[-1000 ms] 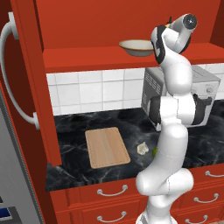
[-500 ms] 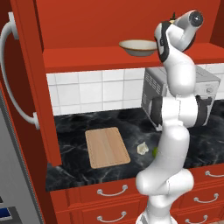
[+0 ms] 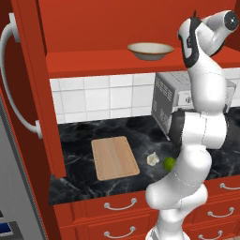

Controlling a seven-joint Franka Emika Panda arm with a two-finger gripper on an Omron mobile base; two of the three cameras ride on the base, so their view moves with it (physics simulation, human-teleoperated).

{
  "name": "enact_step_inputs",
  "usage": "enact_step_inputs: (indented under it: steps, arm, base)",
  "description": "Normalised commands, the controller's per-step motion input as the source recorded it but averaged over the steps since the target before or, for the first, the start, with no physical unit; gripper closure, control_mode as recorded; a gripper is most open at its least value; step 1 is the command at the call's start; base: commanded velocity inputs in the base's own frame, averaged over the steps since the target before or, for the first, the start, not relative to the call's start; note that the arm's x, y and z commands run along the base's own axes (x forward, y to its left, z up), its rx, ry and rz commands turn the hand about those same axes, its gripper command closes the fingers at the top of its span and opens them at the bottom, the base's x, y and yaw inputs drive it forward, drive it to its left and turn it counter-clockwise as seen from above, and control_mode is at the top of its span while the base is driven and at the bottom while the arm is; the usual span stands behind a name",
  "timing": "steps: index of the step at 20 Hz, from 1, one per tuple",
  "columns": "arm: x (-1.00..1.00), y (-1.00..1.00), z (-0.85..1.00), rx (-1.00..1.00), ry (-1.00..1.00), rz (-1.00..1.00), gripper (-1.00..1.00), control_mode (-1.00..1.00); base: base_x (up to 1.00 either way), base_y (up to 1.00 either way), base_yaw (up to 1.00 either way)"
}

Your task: Open the cabinet. Place the bowl and condiment on the counter. Then place the lime and garlic on the cutting board.

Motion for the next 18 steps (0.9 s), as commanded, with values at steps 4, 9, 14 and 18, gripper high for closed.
enact_step_inputs:
  steps: [4,9,14,18]
  arm:
    - [-0.66,0.13,0.0,0.0,-0.07,0.08,1.0,-1.0]
    - [-0.59,0.11,0.0,-0.02,-0.05,0.07,1.0,-1.0]
    - [-0.63,0.05,-0.01,-0.03,-0.04,0.07,1.0,-1.0]
    - [-0.62,0.0,-0.06,-0.02,-0.03,0.06,1.0,-1.0]
  base:
    - [0.0,0.0,0.0]
    - [0.0,0.0,0.0]
    - [0.0,0.0,0.0]
    - [0.0,0.0,0.0]
